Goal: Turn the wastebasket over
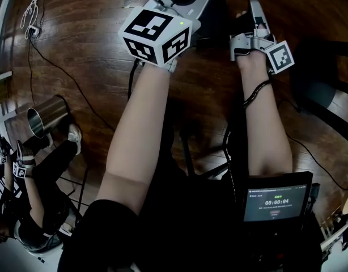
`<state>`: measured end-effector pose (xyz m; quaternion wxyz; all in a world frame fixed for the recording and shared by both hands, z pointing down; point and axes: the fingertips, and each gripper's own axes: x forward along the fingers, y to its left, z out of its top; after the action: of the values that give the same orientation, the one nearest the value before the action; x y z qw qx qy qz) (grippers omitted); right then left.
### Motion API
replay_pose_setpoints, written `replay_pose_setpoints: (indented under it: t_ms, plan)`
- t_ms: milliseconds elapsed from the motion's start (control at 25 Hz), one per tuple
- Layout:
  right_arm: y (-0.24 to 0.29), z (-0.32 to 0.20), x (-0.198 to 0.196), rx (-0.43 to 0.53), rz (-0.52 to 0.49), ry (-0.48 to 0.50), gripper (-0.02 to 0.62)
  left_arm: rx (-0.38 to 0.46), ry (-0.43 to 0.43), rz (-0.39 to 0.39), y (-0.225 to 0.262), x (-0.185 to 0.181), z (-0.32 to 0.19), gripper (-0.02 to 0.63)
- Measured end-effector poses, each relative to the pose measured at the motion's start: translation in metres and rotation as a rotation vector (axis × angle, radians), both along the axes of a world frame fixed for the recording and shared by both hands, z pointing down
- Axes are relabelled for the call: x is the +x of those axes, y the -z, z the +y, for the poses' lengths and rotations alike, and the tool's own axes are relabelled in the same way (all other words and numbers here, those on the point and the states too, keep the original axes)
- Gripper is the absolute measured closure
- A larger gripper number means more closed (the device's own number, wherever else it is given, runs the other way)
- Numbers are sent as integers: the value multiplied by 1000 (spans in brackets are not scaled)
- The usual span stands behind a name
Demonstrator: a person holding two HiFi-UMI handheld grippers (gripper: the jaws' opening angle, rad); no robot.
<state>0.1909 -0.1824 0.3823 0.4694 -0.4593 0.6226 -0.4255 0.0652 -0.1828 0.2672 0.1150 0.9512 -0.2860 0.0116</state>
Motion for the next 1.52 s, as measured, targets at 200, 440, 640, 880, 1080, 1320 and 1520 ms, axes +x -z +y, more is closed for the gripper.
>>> replay_pose_setpoints:
  t_ms: [200,440,640,880,1080,1320,1520]
  plan:
    - [-29,7,1,-36,-124,-60,546,3,10,12,5,-5,-2,603]
    - [-89,28,0,-167,-81,-92,527,-6,17,42,9,-9,-3,603]
    - [-149,57,-8,-325,5,-69,502,-12,19,57,14,-9,-4,603]
    - [-200,82,-25,-462,102,-18,448,-20,23,68,14,-15,-4,603]
    - [-229,95,-29,-563,99,-5,399,-29,32,79,14,-16,-6,603]
    - [-257,95,-36,-616,69,11,382,-37,41,80,8,-19,-11,603]
    - [-266,87,-39,-611,47,8,382,-41,46,77,5,-21,-15,603]
